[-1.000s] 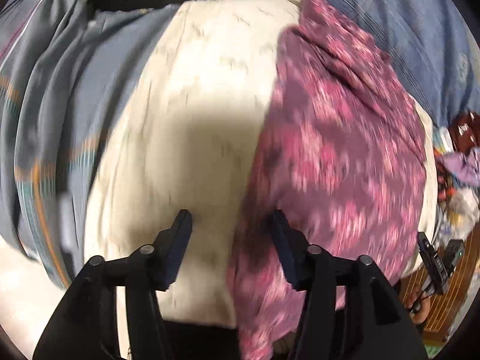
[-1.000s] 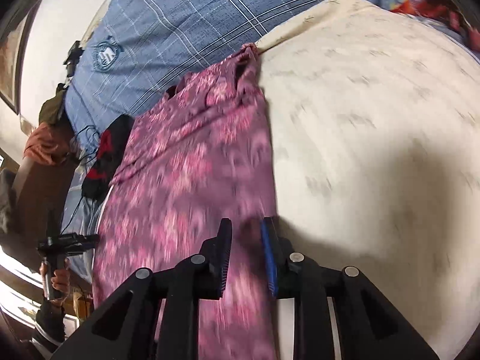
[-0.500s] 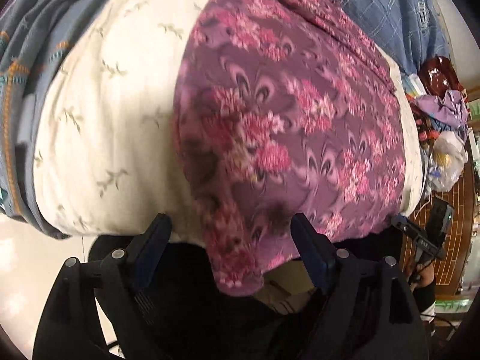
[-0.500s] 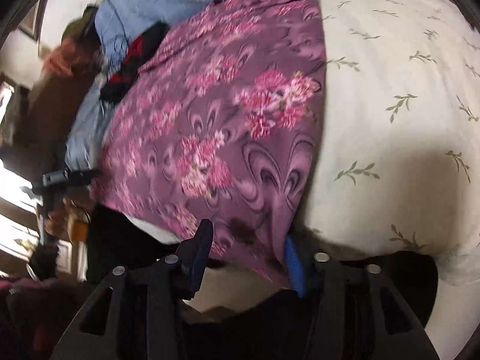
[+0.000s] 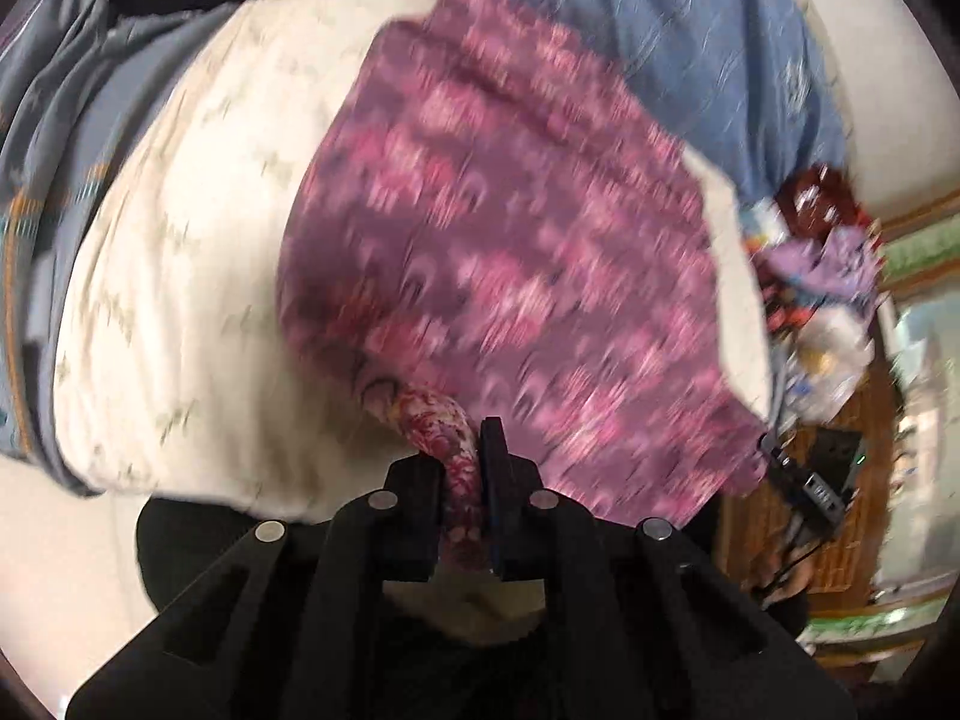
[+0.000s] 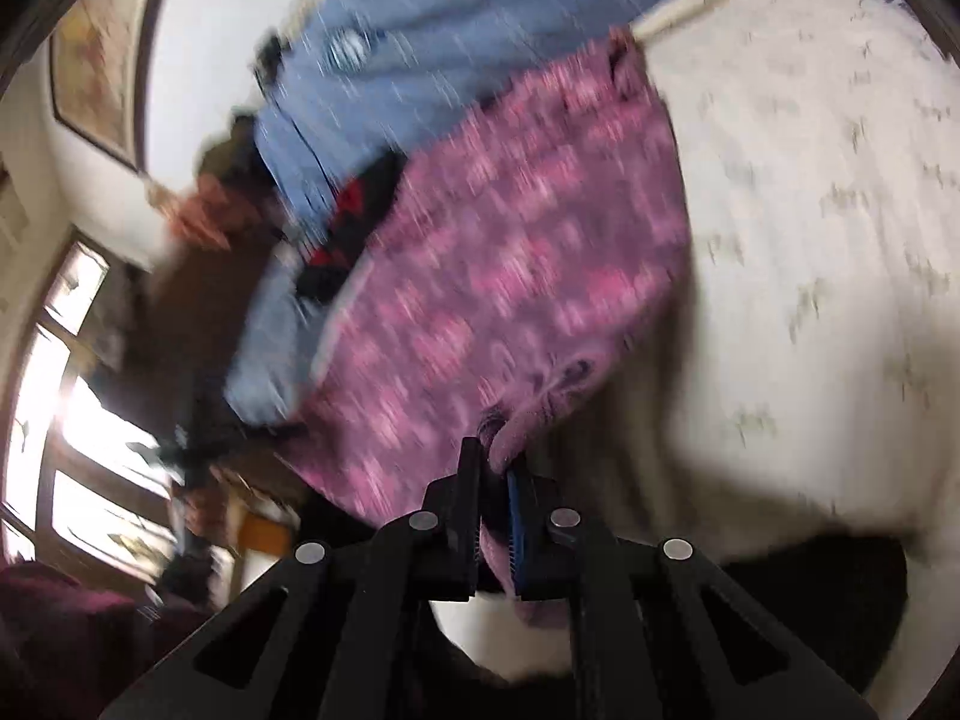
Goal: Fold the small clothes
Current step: 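Grasp the shirt hem with the left tool while the right tool grasps the hem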
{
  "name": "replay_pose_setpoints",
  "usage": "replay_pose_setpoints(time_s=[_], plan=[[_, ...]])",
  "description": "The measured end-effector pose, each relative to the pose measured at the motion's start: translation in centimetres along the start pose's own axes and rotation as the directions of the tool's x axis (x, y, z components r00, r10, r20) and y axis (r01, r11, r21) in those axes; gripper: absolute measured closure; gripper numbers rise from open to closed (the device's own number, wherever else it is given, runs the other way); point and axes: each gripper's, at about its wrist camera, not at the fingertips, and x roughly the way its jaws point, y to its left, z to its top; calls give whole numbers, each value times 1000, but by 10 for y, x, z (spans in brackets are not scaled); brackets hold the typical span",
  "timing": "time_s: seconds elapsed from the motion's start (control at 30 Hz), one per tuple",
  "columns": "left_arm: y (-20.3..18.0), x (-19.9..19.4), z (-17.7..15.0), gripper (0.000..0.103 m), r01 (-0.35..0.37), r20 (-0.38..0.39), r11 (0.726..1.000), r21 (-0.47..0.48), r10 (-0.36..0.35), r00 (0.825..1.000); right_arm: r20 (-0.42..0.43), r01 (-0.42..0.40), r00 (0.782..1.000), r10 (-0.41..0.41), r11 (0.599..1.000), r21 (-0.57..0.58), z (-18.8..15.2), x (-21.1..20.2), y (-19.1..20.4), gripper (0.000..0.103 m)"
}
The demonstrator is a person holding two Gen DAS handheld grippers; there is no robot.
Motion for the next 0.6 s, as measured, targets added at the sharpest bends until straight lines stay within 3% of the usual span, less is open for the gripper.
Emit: replay_pose_setpoints(time_s=[0.13, 0.27, 0.43, 0.6], plan=[[-3, 1, 42, 94, 40, 56, 998, -45, -38, 998, 108, -64, 992, 58, 997, 49, 39, 0, 0, 98], [1, 5, 88, 94, 69, 109, 993, -91, -59, 992, 195, -76, 979, 57, 993, 92, 85, 9, -16, 98], [7, 20, 141, 94, 89, 152, 985, -148, -66, 986, 245, -59, 969, 24, 989, 134, 126, 26, -36, 98], [15, 44, 185, 94, 87, 134, 974, -208, -60, 989, 273, -56, 962, -3, 977, 207, 154, 47, -63, 100]])
